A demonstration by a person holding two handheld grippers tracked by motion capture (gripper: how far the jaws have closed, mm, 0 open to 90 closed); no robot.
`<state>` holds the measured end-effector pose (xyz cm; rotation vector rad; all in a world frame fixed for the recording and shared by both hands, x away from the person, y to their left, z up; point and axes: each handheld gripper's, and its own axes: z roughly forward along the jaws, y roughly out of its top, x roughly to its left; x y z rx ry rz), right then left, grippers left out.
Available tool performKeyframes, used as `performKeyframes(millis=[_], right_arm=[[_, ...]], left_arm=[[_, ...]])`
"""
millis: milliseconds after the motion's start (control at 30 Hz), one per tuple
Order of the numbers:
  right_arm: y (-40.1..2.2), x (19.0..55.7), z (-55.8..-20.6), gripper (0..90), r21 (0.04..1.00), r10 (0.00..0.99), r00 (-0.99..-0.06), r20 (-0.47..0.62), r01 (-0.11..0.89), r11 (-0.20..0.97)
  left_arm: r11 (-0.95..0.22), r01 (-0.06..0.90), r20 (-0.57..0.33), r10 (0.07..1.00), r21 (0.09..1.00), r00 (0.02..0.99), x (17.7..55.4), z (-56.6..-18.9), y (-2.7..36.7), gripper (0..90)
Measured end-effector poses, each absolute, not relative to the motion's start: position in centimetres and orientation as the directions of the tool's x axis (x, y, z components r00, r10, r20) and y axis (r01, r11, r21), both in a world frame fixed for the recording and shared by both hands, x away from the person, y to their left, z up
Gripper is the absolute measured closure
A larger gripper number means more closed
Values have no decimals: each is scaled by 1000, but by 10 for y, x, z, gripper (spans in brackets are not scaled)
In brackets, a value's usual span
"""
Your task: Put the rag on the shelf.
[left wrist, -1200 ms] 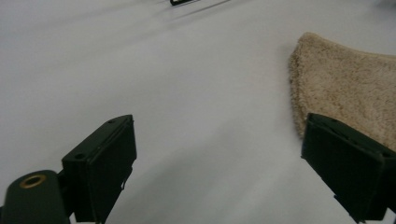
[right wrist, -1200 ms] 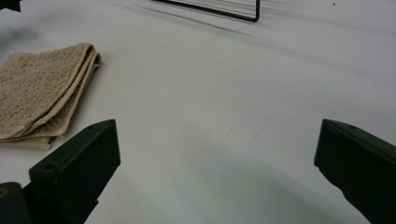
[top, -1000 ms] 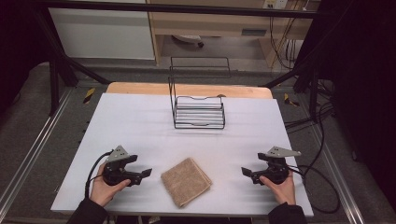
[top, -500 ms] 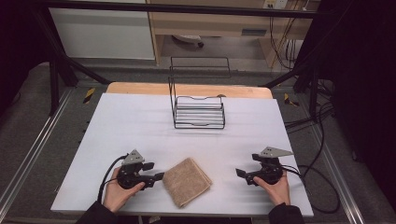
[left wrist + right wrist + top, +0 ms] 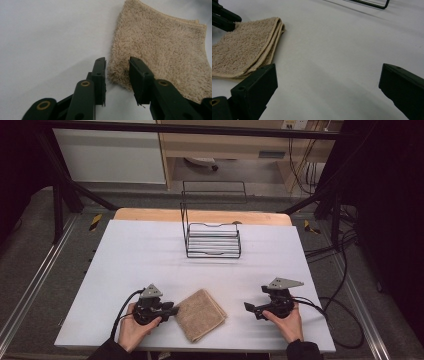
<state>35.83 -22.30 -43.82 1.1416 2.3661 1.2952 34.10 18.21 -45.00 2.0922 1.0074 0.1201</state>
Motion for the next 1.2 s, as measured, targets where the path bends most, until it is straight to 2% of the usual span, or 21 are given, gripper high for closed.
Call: performKeyframes(millis=[300, 833, 1200], right_arm=[[-199, 362, -435, 35, 786, 703, -690, 173, 527, 324], [-144, 379, -425, 34, 782, 681, -716, 152, 509, 360], [-98, 395, -429, 113, 759, 668, -730, 144, 515, 400]], left_arm=[[-373, 627, -237, 699, 684, 675, 340, -451, 179, 730], [-398, 598, -172, 715, 696, 677, 333, -451, 172, 747], [-418, 580, -139, 717, 699, 683, 331, -451, 169, 749]])
